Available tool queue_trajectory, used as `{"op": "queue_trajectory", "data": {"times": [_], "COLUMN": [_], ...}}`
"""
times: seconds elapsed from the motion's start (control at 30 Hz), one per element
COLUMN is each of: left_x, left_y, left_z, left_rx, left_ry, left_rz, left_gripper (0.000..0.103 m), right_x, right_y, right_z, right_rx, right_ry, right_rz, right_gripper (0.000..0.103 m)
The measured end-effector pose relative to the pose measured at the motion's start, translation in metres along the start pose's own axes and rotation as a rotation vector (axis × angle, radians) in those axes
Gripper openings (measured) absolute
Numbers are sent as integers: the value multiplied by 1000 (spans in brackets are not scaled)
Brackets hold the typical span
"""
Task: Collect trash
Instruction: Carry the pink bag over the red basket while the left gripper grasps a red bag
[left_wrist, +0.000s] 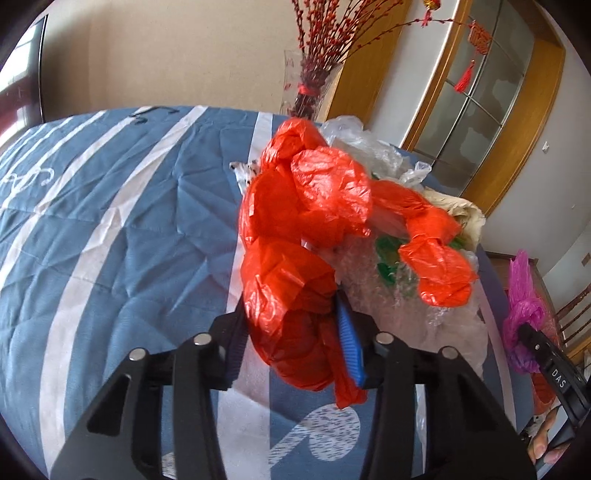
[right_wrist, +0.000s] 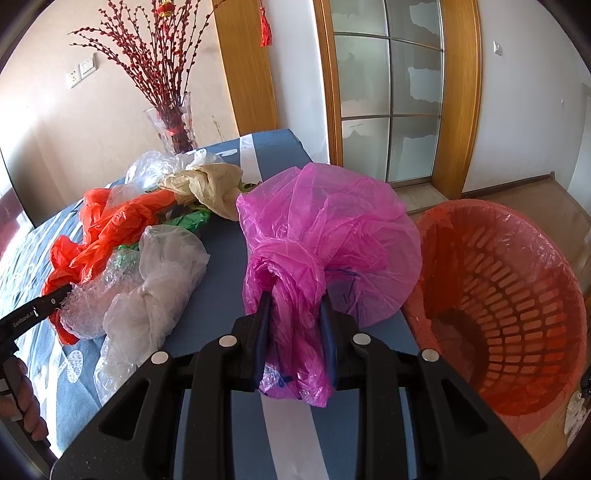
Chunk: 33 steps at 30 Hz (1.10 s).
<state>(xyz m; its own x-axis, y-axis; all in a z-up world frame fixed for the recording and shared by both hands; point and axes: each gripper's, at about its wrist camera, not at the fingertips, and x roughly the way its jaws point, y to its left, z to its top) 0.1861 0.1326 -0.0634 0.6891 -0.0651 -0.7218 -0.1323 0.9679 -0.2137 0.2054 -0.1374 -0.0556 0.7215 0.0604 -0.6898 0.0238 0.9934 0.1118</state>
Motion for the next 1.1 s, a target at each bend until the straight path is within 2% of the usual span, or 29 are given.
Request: {"op": "queue_trajectory", "data": {"times": [0.27, 0.47, 0.77, 1.1], "left_x": [-31, -62, -92, -90], "left_y": [2, -17, -80, -169], "left_z": [6, 11, 13, 2], "left_rx": [55, 122, 226, 374], "left_ry": [-79, -136, -192, -171], "left_rz": [-2, -35, -155, -285], "left_gripper": [39, 39, 39, 39], "right_x": [-16, -34, -77, -106], "right_y": [-4, -7, -26, -75], "right_z": [3, 8, 16, 20], "right_rx": [0, -3, -22, 36], "right_ry": [-33, -72, -183, -221], "right_rz": [3, 0, -65, -157], "right_gripper": [26, 26, 26, 26]}}
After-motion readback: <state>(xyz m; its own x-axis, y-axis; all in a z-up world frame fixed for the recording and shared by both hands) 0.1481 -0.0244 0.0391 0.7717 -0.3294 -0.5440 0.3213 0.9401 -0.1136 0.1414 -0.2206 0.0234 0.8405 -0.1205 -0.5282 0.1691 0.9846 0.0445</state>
